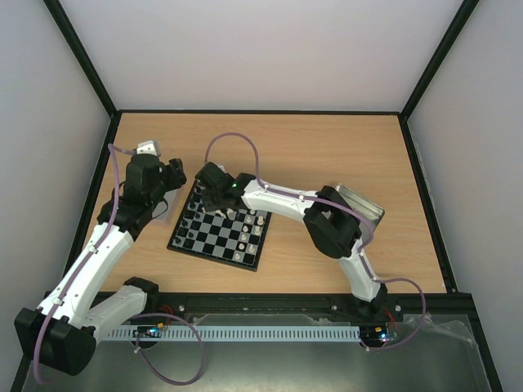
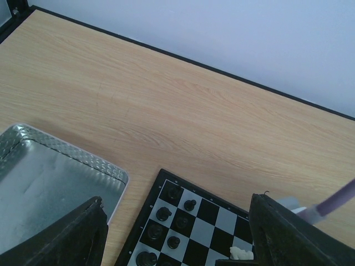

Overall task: Set up the chess pieces on the board
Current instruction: Pick up the chess piece from the chessboard, then place the chess piece on the chessboard.

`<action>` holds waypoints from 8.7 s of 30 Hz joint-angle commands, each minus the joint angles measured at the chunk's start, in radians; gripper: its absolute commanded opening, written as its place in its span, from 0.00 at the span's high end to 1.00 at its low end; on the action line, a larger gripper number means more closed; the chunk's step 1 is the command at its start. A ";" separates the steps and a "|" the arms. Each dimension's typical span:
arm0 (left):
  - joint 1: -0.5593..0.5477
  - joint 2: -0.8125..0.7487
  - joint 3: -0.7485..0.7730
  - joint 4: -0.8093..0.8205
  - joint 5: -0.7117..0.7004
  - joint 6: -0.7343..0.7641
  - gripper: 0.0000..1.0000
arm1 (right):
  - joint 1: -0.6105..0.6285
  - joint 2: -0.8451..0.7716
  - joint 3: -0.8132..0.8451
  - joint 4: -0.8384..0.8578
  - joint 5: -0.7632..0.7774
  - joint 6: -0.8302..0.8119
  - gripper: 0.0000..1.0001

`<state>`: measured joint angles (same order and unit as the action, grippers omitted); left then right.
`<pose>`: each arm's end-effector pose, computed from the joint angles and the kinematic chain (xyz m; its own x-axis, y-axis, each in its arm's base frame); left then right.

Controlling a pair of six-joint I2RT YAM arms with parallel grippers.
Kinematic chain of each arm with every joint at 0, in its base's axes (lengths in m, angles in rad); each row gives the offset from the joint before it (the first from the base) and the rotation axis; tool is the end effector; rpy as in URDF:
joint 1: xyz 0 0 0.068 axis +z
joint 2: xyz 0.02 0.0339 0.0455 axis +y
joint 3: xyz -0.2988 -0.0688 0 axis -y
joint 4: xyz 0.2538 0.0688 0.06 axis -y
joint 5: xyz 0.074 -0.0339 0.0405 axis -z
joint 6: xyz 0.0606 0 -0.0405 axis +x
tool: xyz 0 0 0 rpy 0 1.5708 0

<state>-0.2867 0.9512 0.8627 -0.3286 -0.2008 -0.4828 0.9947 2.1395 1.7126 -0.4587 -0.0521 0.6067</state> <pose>0.2207 -0.0525 0.3401 -0.3916 -0.3588 -0.8473 -0.0899 0.9313 -0.3529 0.2817 0.4394 0.2106 -0.8342 -0.2390 -0.4969 -0.4623 0.7944 0.3939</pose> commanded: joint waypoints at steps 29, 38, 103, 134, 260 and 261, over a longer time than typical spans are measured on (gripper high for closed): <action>0.004 -0.007 0.004 0.005 0.008 0.001 0.28 | 0.025 0.111 0.048 -0.138 0.040 -0.083 0.79; 0.005 -0.009 0.001 0.010 0.025 0.003 0.26 | 0.021 -0.010 -0.076 0.043 0.050 0.052 0.86; -0.266 -0.049 -0.092 0.162 0.564 0.046 0.98 | -0.181 -0.768 -0.836 0.751 -0.437 0.489 0.49; -0.267 -0.057 -0.074 0.470 0.806 -0.211 0.47 | -0.185 -0.968 -0.995 1.169 -0.420 0.751 0.91; -0.770 0.688 0.181 -0.392 0.280 0.022 0.76 | -0.187 -1.108 -0.952 0.204 0.528 0.464 0.39; -0.769 0.685 0.181 -0.392 0.280 0.024 0.75 | -0.188 -1.109 -0.952 0.204 0.528 0.466 0.39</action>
<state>-1.0500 1.6371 1.0481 -0.7078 0.0711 -0.4713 0.8108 1.0298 0.7712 -0.2516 0.4458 1.0584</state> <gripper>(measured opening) 0.236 0.606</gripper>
